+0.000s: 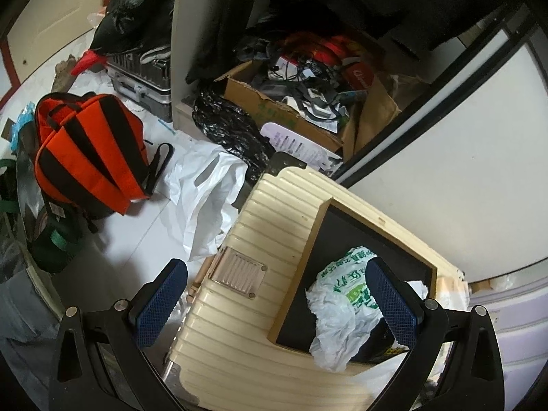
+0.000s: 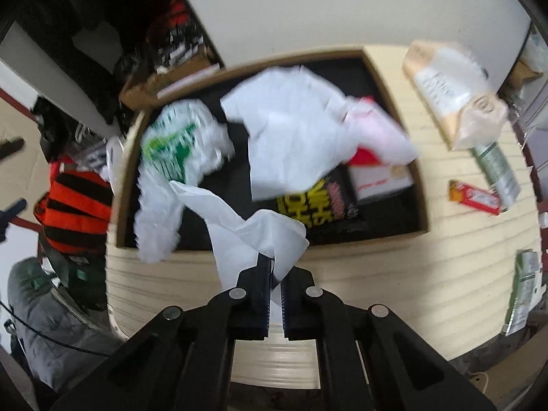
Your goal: Organize soft objects
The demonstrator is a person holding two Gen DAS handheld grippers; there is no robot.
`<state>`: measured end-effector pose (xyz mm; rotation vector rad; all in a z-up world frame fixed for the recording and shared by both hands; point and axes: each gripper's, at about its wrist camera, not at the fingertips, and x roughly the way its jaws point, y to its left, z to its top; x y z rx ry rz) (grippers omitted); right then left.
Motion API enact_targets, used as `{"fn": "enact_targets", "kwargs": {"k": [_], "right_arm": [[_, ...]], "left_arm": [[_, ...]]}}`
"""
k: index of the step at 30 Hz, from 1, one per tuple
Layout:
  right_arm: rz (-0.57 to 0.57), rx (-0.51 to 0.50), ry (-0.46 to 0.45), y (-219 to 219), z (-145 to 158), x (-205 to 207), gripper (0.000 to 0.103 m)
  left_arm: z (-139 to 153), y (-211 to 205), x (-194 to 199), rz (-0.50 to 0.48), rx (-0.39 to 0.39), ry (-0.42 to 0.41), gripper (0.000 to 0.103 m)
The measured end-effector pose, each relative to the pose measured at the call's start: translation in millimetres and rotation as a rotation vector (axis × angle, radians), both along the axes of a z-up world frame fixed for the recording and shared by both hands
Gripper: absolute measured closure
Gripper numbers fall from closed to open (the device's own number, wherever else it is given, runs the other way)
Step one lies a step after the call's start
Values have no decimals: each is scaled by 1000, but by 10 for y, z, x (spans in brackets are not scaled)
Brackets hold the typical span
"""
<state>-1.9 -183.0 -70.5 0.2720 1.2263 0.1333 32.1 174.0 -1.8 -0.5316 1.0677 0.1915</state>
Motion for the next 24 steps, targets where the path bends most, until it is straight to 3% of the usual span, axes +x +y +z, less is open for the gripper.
{"fn": "enact_targets", "kwargs": {"k": [7, 10, 18, 22, 24], "right_arm": [[0, 26, -135, 35, 417, 366, 100], [14, 15, -161, 274, 422, 615, 100], [75, -75, -97, 527, 245, 1019, 100], [49, -143, -68, 505, 173, 1061, 93], [27, -125, -83, 414, 189, 1003, 82]], "left_arm": [[0, -20, 1, 0, 19, 3, 0], [-6, -22, 10, -10, 24, 7, 0], [-87, -6, 41, -4, 24, 29, 0], [-83, -45, 47, -22, 53, 29, 0], [-95, -60, 59, -24, 53, 32, 0]]}}
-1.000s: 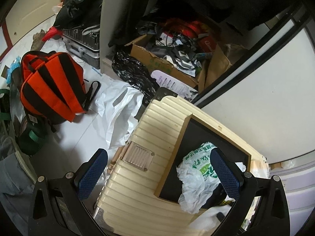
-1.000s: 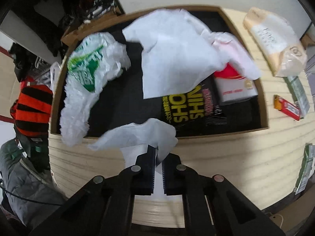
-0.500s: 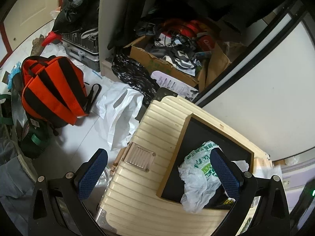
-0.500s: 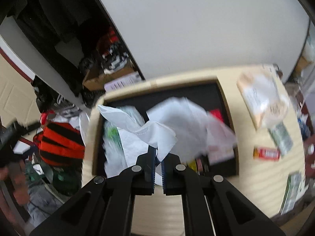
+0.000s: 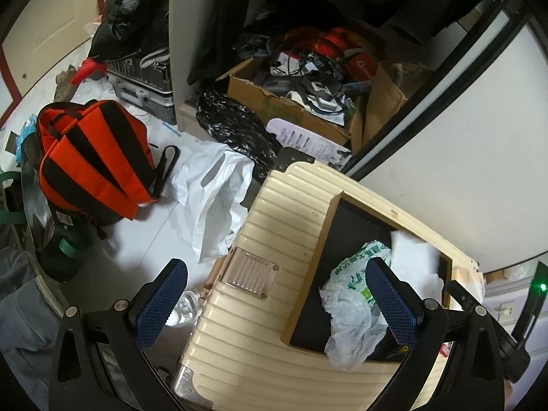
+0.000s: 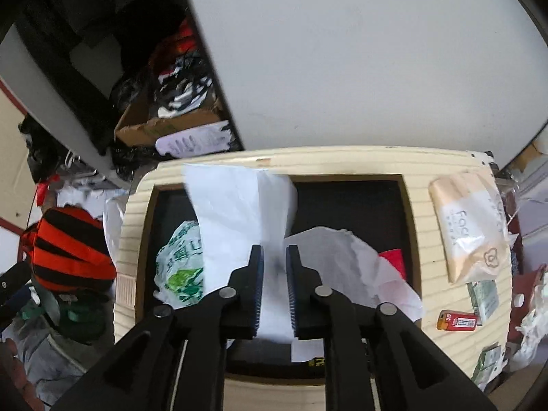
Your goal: Organize soft objects
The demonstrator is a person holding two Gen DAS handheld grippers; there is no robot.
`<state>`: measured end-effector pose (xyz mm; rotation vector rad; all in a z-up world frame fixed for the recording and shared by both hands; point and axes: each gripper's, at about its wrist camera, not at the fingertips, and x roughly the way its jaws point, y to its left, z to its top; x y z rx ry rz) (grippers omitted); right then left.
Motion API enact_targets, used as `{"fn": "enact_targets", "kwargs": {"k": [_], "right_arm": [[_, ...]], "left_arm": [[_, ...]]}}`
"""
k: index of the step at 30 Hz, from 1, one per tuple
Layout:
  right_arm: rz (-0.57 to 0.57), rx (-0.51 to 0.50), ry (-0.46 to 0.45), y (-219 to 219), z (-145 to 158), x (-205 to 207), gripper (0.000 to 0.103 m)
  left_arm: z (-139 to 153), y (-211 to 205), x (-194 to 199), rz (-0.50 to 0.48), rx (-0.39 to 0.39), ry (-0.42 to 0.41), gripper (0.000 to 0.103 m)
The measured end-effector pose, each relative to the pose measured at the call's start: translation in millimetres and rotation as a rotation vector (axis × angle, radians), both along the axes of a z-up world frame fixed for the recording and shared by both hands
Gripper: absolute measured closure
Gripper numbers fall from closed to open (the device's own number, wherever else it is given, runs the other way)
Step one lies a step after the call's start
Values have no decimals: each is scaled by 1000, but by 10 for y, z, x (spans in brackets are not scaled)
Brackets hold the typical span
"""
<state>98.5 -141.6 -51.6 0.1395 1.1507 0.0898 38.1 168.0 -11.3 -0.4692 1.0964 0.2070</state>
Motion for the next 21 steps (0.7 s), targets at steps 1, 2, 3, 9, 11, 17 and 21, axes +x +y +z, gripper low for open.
{"fn": "enact_targets", "kwargs": {"k": [1, 2, 3, 9, 11, 17, 21], "right_arm": [[-10, 11, -3, -44, 15, 6, 66], [-26, 25, -10, -113, 28, -34, 49], [-43, 37, -20, -163, 73, -40, 45], [-96, 49, -77, -647, 350, -476, 43], [-111, 19, -75, -890, 423, -746, 43], [-203, -43, -59, -1452, 527, -1535, 43], [-261, -61, -97, -1662, 466, -1709, 42]], "left_arm": [[-9, -13, 8, -1, 0, 3, 0], [-16, -21, 11, -4, 2, 6, 0], [-26, -37, 13, -10, 7, 10, 0], [-46, -169, 20, -49, 47, 12, 0], [-43, -224, 31, -64, 52, 1, 0], [-32, -599, 34, -181, 88, -82, 0], [96, -1113, -83, -307, 312, -233, 0]]}}
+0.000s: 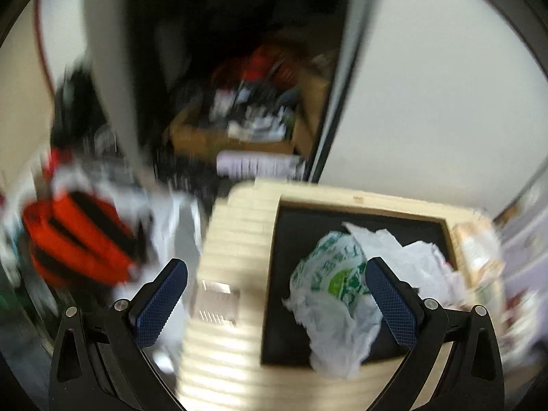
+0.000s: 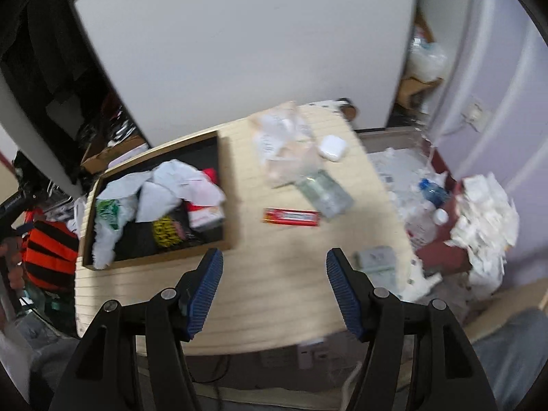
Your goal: Organize soft objects
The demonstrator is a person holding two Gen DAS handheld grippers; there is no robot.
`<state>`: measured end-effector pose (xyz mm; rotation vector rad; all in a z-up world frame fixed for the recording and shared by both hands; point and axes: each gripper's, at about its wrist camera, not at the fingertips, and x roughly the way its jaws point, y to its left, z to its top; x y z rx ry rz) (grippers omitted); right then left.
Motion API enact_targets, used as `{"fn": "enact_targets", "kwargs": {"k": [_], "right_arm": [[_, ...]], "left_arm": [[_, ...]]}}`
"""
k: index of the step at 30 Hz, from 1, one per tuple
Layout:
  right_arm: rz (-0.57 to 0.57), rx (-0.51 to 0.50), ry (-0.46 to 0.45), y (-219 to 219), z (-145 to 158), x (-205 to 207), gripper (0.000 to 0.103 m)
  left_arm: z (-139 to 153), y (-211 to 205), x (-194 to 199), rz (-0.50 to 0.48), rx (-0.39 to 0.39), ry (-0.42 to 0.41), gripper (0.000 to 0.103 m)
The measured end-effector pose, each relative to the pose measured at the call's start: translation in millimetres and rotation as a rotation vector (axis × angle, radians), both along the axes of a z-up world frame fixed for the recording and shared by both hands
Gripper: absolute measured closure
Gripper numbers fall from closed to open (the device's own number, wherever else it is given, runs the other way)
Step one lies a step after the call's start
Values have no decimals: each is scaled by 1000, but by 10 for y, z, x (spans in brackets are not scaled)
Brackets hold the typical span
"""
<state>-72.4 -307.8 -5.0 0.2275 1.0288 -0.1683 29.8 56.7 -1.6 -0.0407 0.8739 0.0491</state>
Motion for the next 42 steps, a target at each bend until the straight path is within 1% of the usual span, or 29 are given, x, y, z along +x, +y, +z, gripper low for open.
{"fn": "enact_targets", "kwargs": {"k": [1, 2, 4, 6, 8, 12, 13, 15, 19, 21, 23, 28, 34, 38, 42], "right_arm": [[-30, -12, -5, -38, -1, 56, 42], [-44, -17, -18, -60, 3, 109, 42], [-38, -15, -63, -70, 33, 227, 42], [-18, -25, -88, -15, 14, 344, 42], [-3, -30, -92, 49, -68, 441, 42], [-2, -2, -35, 91, -265, 479, 42], [-6, 12, -23, 73, -299, 436, 42], [-11, 33, -8, 13, -316, 366, 42], [-23, 48, -8, -25, -277, 321, 42], [-19, 43, -6, -13, -271, 319, 42], [-9, 9, -18, 24, -239, 315, 42], [15, -82, -47, 89, -189, 315, 42], [33, -103, -35, 131, -238, 339, 42], [44, -125, -33, 170, -240, 337, 42], [56, -145, -31, 215, -243, 340, 42]], "left_arm": [[24, -134, -29, -38, 54, -35, 0], [30, -237, -56, -70, 94, -53, 0], [1, -424, -94, -123, 160, -69, 0], [-51, -493, -92, -140, 184, -63, 0], [-127, -499, -52, -136, 196, -39, 0], [-277, -512, 19, -106, 241, 6, 0], [-309, -546, 19, -106, 250, 12, 0], [-344, -587, 21, -112, 261, 19, 0], [-388, -694, 0, -144, 293, 22, 0], [-397, -725, -17, -162, 306, 24, 0], [-399, -743, -32, -171, 322, 19, 0], [-403, -703, -31, -165, 326, 25, 0], [-377, -601, -11, -137, 286, 38, 0], [-383, -592, -4, -136, 287, 41, 0], [-437, -610, -1, -147, 284, 60, 0]]}}
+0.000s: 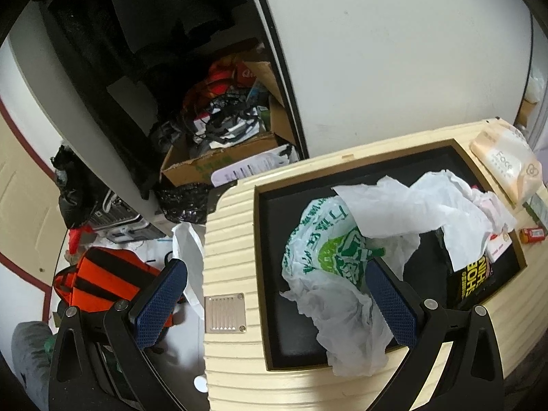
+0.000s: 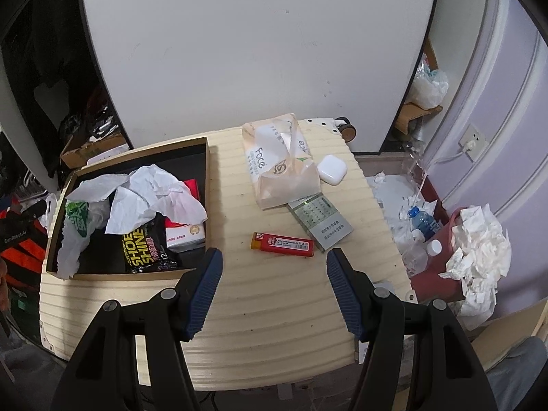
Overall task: Organize soft objects
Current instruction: 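Grasp the green-printed white plastic bag with the left gripper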
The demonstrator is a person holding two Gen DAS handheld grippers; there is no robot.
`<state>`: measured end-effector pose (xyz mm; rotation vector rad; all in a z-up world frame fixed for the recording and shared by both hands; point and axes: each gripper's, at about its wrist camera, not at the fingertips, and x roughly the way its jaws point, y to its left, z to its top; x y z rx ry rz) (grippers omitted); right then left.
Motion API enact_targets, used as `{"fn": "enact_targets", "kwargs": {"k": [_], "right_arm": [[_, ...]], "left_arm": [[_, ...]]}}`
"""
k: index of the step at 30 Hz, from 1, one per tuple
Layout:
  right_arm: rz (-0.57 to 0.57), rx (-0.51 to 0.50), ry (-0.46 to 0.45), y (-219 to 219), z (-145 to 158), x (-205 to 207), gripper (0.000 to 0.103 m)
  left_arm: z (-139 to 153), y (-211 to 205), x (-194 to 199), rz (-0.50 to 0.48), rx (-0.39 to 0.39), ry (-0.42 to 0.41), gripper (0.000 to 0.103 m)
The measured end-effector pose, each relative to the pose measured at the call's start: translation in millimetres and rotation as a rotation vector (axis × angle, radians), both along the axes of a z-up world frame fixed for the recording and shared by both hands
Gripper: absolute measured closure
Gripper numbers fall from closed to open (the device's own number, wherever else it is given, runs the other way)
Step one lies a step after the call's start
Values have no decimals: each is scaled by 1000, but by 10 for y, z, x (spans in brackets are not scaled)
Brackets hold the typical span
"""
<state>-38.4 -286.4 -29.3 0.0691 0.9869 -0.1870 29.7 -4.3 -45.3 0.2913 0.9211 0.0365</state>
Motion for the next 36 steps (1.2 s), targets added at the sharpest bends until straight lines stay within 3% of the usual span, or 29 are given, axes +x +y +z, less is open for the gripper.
{"fn": "enact_targets", "kwargs": {"k": [4, 11, 19, 24, 26, 27, 29, 30, 32, 34, 36], "right_arm": [[11, -28, 10, 40, -16, -2, 42], [7, 0, 11, 41, -9, -22, 42], [-2, 14, 14, 18, -20, -6, 42], [-8, 53, 12, -14, -31, 2, 42], [-16, 77, 11, -39, -30, -3, 42], [-18, 84, 11, -50, -29, -4, 42], [-23, 90, 8, -66, -18, -10, 42], [-23, 89, 6, -67, -15, -9, 42], [-19, 81, 1, -66, -1, -7, 42], [-15, 76, -4, -65, 5, -4, 42], [-11, 71, -5, -54, 10, -4, 42]], "left_arm": [[-88, -28, 16, -17, -21, 29, 0], [-352, -112, 269, -42, -149, 160, 0], [-642, -197, 435, -61, -146, 252, 0], [-798, -275, 448, -62, -42, 262, 0], [-844, -279, 440, -66, -40, 264, 0], [-851, -270, 434, -66, -52, 260, 3], [-857, -225, 439, -59, -97, 262, 17], [-875, -195, 462, -49, -119, 275, 31], [-901, -102, 499, -4, -172, 302, 41], [-880, -3, 514, 30, -210, 297, 62], [-835, 111, 532, 63, -250, 299, 68]]}}
